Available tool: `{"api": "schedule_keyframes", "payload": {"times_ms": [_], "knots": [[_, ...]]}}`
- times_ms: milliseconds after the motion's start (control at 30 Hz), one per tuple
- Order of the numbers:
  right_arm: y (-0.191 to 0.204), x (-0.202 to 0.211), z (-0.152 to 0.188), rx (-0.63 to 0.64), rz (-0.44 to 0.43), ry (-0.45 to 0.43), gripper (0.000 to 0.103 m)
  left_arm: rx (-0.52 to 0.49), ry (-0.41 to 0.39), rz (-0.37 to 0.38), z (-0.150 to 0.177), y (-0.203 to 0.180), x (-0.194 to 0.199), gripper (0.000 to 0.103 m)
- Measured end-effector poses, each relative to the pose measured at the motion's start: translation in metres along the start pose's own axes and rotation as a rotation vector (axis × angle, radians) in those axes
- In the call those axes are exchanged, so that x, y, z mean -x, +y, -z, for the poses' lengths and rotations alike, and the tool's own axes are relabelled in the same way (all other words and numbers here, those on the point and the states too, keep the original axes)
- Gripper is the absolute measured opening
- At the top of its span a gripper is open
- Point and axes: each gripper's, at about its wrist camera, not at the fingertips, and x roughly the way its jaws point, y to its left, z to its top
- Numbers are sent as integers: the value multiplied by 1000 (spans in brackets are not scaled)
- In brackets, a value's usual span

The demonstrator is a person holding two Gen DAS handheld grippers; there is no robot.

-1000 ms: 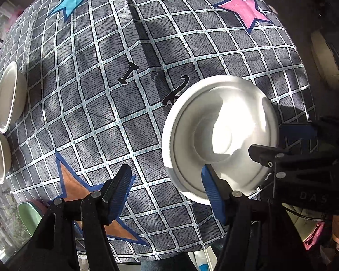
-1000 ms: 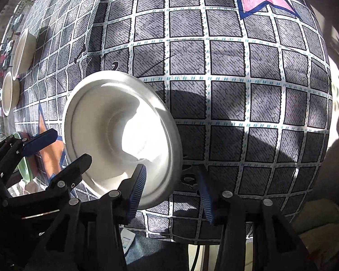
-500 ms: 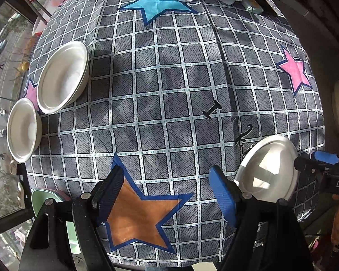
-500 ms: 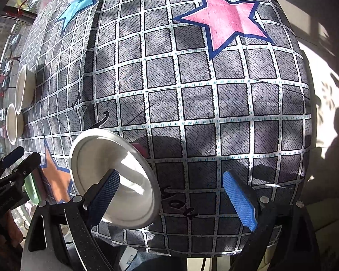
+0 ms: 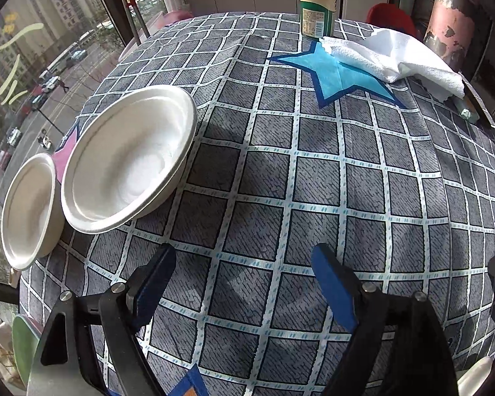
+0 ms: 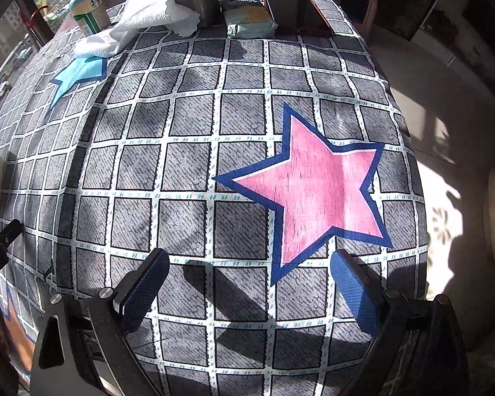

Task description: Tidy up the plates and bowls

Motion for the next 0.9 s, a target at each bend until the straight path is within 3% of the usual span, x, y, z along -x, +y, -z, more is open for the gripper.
{"api": "schedule_keyframes", "payload": {"times_ms": [167,267,400,433,600,733,900], "knots": [[6,-6,-5,1,-8,-83,102,9,-38,-41,-1,5,-6,101],[8,-4,-4,-4,-9,-107,102,12,-37,-15,-1,10,-7,103],[10,-9,-11,-14,-13,-66,102,-22,35,-3,-7,8,-4,103],[13,-10,-14,-13,-18,-120,102,-40,62,-4,-8,8,-4,103],[22,-14,-38,-13,-20,-54,102,-141,215,-3,-8,0,-4,103],[21,-14,-37,-19,-18,-93,102,-170,186,-15,1,-2,6,103],[18,-13,-25,-22,-16,-121,102,-135,214,9,3,2,16,103]]}}
